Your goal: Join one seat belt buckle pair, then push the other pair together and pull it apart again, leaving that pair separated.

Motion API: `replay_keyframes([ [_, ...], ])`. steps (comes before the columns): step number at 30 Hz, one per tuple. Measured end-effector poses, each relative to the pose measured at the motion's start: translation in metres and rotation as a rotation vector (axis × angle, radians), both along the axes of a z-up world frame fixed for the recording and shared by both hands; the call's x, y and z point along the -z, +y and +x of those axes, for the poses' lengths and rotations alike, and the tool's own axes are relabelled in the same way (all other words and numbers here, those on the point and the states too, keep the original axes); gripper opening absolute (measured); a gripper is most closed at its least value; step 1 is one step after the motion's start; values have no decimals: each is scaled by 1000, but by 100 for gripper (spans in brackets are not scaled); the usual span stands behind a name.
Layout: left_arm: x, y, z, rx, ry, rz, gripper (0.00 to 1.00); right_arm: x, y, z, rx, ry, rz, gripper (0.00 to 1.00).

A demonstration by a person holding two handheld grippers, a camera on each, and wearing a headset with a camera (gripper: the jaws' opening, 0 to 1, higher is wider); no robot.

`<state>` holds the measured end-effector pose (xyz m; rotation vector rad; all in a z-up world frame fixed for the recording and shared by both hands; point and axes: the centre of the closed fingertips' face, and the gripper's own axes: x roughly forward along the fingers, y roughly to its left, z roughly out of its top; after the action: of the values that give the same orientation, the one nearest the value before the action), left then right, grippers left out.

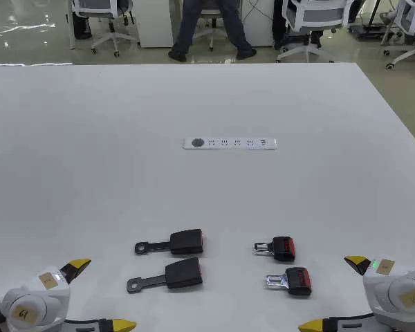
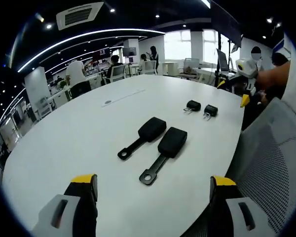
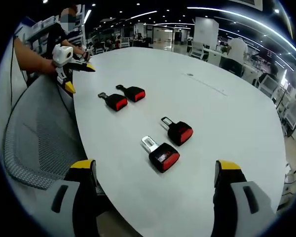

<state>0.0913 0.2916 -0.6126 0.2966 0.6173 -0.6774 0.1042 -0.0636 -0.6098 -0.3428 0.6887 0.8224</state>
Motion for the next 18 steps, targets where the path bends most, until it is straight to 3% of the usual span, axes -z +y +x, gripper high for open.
replay_keyframes([
  [18,3,3,1,1,3,5,95,-2,1,-1,4,3,11,99],
])
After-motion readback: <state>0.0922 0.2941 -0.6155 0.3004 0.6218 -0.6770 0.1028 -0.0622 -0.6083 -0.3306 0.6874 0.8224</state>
